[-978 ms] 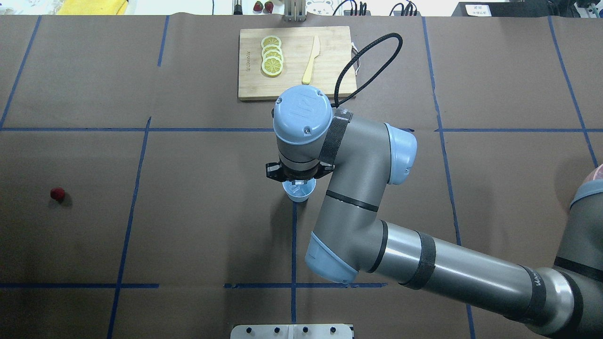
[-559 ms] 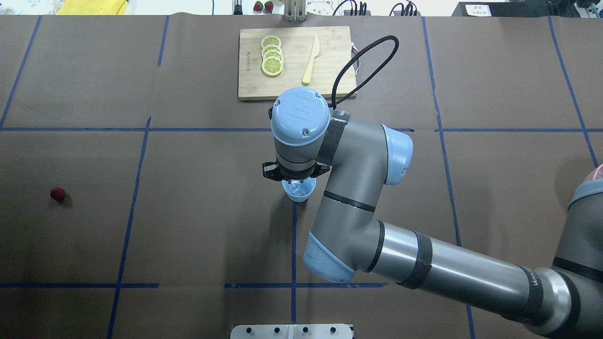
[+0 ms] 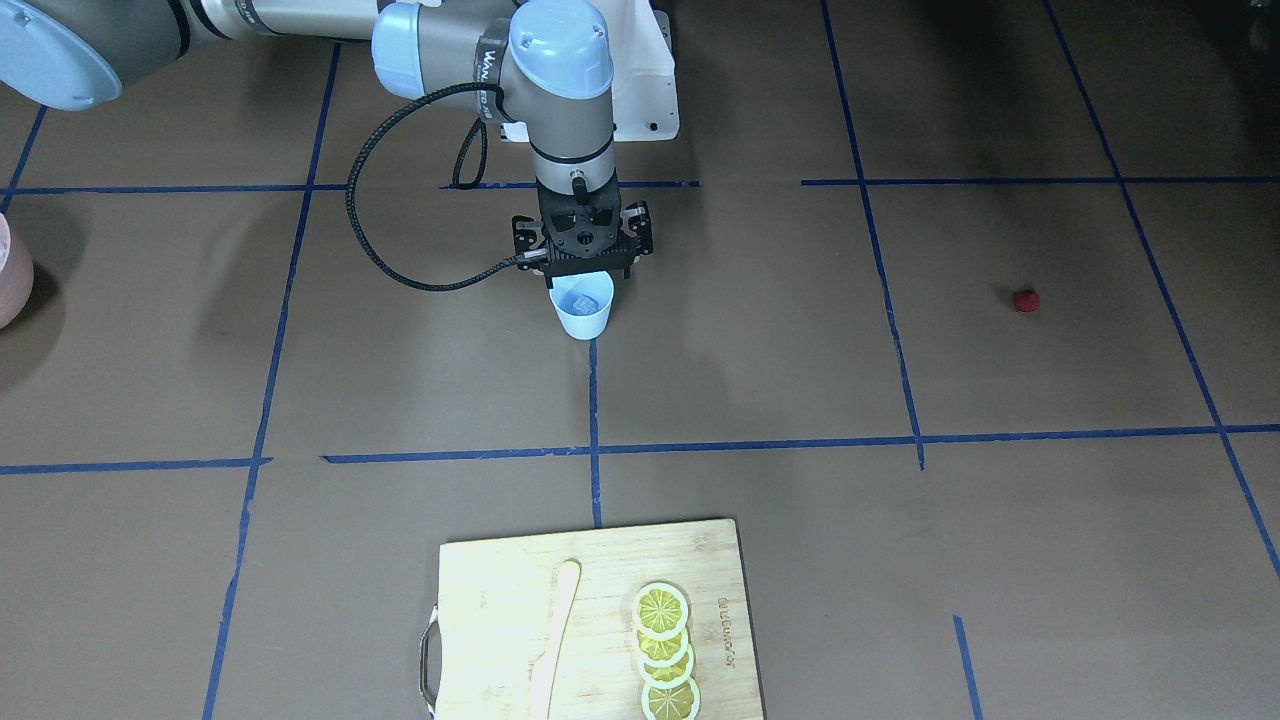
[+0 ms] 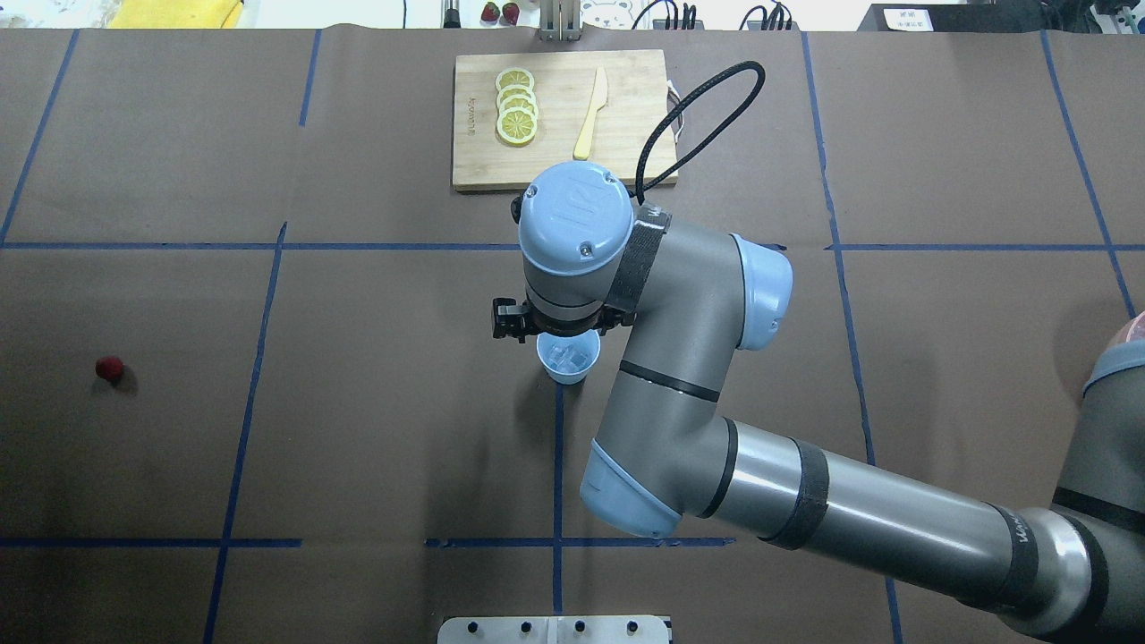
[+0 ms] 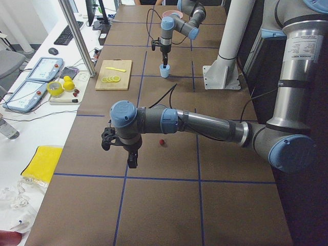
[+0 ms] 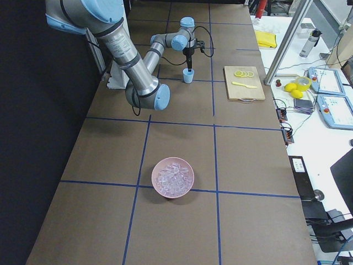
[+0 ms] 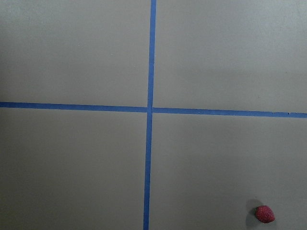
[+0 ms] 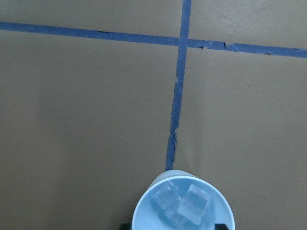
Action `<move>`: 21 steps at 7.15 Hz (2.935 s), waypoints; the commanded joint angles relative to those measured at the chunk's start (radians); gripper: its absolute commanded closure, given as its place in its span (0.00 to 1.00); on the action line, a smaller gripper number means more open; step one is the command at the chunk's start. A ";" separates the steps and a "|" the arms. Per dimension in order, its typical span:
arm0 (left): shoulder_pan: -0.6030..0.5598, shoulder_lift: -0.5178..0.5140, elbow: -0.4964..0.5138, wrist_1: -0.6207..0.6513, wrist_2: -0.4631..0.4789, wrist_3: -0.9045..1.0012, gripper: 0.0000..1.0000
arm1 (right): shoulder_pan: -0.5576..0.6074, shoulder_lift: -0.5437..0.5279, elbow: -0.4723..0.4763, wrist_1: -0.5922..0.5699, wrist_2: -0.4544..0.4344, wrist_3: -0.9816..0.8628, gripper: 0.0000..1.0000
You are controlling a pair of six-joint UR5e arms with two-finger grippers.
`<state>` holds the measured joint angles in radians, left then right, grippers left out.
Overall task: Put ice and strawberries in cup
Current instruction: 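Open the right gripper to drop the ice cube into the cup, then withdraw the right gripper from the cup while the left gripper reaches toward the strawberry, then lower the left gripper onto the red strawberry and close it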
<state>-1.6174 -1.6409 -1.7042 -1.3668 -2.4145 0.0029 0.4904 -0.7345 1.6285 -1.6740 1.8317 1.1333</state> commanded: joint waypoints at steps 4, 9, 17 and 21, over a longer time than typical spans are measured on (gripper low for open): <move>0.180 0.003 -0.049 -0.145 0.012 -0.223 0.00 | 0.243 -0.199 0.302 -0.153 0.139 -0.197 0.01; 0.491 0.165 -0.051 -0.690 0.198 -0.852 0.00 | 0.555 -0.426 0.327 -0.138 0.306 -0.617 0.01; 0.787 0.191 0.012 -0.929 0.442 -1.115 0.00 | 0.635 -0.493 0.315 -0.138 0.331 -0.719 0.01; 0.789 0.196 0.058 -0.994 0.434 -1.113 0.00 | 0.635 -0.493 0.315 -0.138 0.331 -0.718 0.01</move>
<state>-0.8293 -1.4456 -1.6484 -2.3572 -1.9780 -1.1095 1.1259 -1.2272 1.9439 -1.8110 2.1629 0.4163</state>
